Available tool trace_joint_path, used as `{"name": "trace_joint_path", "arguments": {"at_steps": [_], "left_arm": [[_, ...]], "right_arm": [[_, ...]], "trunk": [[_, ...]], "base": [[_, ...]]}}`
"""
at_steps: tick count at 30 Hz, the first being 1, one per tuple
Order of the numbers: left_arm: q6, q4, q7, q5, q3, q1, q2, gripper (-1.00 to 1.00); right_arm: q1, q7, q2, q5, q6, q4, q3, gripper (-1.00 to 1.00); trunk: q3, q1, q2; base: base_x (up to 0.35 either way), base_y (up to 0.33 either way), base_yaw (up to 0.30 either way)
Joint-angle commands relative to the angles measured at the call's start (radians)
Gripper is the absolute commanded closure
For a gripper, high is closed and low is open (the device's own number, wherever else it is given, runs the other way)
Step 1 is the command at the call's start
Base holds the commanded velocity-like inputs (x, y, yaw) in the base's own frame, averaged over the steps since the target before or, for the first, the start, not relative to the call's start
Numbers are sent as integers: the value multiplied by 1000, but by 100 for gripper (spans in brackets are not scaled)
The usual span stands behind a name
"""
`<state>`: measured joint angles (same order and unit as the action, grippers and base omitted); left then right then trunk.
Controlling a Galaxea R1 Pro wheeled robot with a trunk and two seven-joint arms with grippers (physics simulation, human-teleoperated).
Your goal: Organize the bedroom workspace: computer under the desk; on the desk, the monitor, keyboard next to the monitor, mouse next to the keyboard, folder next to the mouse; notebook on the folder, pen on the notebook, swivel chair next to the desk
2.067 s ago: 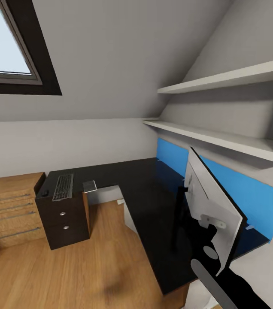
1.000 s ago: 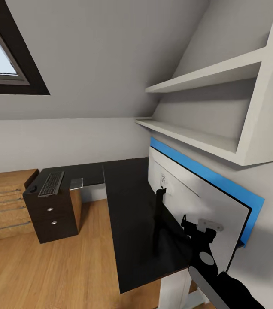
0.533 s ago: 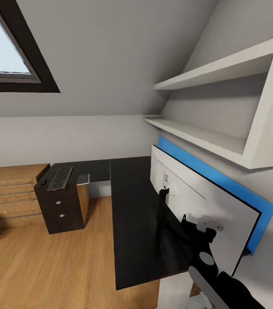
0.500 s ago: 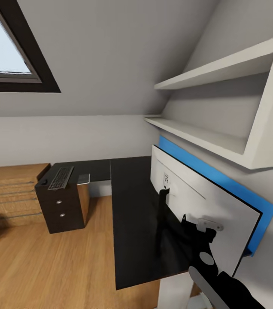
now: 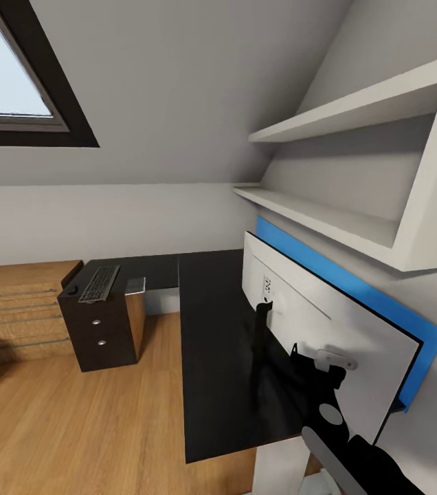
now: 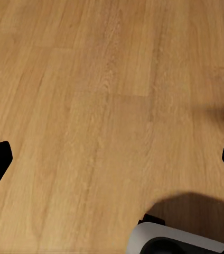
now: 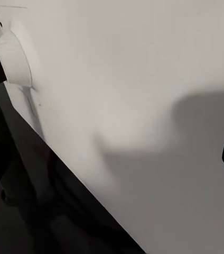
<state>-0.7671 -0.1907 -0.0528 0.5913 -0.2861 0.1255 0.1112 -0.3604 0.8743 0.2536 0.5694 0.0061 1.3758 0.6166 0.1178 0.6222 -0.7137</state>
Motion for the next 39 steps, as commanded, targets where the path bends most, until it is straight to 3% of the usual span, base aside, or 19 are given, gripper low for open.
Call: {"name": "trace_joint_path", "arguments": {"at_steps": [1,14,24,29,31,32,36,37,38,39], "left_arm": [[-1,-3,-6,5,-8,0,1,-100],[-1,-3,-6,7,-7,1,2,-100],[-1,-3,-6,7,-7,1,2,-100],[-1,-3,-6,7,-7,0,2,-100],[-1,-3,-6,7,-7,1,2,-100],[-1,-3,-6,6,-7,1,2,-100],[-1,-3,-6,6,-8,0,1,-100],[-1,-3,-6,5,-8,1,0,-100],[0,-3,-5,5,-9,0,-3,-100],[0,-3,-5,5,-10,0,-3,-100]], "right_arm": [[-2,6,1,5,1,1,3,-100],[-2,5,1,4,0,-5,2,-100],[-2,-68,0,3,-1,-45,9,-100],[-2,-131,-14,-3,-4,-113,49,-100],[-2,-157,-33,-5,-5,-138,61,-100],[-2,-179,-57,-8,-6,-161,69,-100],[-2,-211,-113,-33,-7,-218,77,-100],[-3,-222,-142,-57,-8,-253,78,-100],[-9,-238,-228,-135,-21,-360,79,-100],[-17,-242,-259,-164,-34,-412,78,-100]], "trunk": [[1,0,-1],[1,0,-1],[1,0,-1],[1,0,-1],[1,0,-1],[1,0,-1],[1,0,-1],[1,0,-1],[1,0,-1],[1,0,-1]], "base": [[0,0,0],[68,-139,0],[-12,137,0],[-23,151,0],[-9,61,0],[-5,34,0],[-3,20,0],[-1,9,0],[0,3,0],[0,2,0]]}}
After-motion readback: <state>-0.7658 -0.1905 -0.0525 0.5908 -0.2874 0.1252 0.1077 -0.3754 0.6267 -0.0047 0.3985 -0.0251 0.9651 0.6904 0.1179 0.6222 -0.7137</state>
